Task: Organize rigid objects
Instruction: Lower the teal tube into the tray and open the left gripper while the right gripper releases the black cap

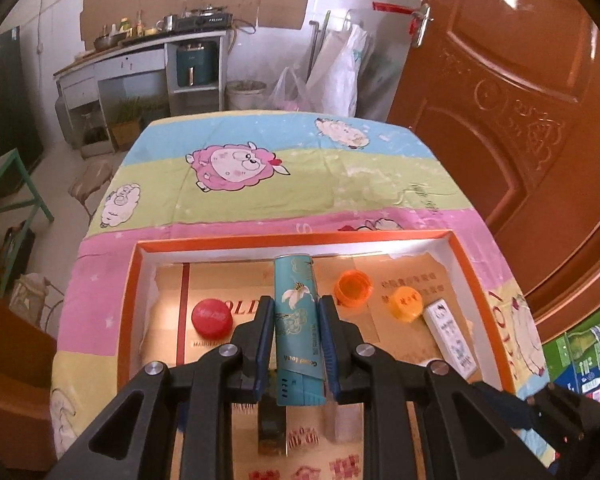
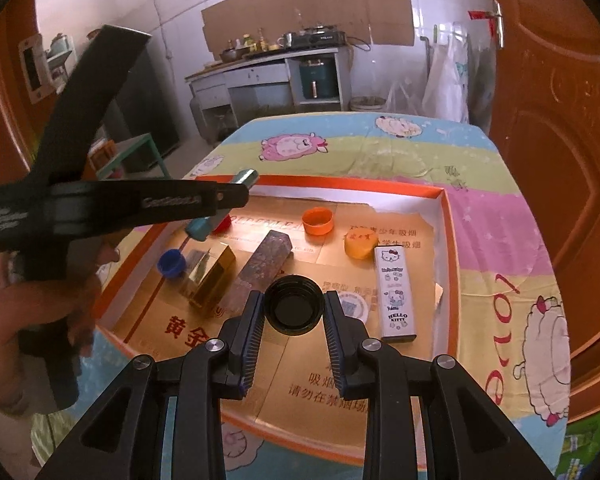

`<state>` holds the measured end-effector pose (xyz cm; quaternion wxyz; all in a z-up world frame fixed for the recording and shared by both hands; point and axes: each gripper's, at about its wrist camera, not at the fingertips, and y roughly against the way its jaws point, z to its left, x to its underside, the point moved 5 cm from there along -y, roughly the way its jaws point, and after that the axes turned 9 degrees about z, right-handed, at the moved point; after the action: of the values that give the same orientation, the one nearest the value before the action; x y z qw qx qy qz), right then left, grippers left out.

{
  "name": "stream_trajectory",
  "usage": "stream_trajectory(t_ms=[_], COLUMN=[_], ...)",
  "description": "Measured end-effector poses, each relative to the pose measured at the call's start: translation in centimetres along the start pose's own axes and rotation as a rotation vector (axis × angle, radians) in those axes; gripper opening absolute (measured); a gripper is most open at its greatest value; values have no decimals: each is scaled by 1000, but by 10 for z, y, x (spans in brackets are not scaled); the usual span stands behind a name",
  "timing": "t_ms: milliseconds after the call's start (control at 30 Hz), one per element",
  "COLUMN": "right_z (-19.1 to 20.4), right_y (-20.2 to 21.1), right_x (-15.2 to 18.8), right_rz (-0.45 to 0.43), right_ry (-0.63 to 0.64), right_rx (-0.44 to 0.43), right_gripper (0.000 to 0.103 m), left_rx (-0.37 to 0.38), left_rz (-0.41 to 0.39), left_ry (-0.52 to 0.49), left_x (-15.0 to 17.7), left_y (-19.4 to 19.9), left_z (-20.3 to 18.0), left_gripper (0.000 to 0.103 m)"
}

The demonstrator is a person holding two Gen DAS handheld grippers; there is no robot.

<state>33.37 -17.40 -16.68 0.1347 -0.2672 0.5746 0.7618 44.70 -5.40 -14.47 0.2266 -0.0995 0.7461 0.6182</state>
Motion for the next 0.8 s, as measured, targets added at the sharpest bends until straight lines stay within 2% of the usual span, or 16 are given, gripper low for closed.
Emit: stream_trajectory(t_ms=[433,800], right_z=[0,5], right_y=[-21,-41], right_x=[-12,-7], right_rz=[19,73], right_ry=[9,36], right_rx=[-24,-44], right_gripper=[30,30], left_rx=[-32,-49], left_rz=[51,89], left_ry=[8,-1], left_x=[-10,-11], left_y=[-30,-48], left_z=[1,-1], left_gripper=[23,23])
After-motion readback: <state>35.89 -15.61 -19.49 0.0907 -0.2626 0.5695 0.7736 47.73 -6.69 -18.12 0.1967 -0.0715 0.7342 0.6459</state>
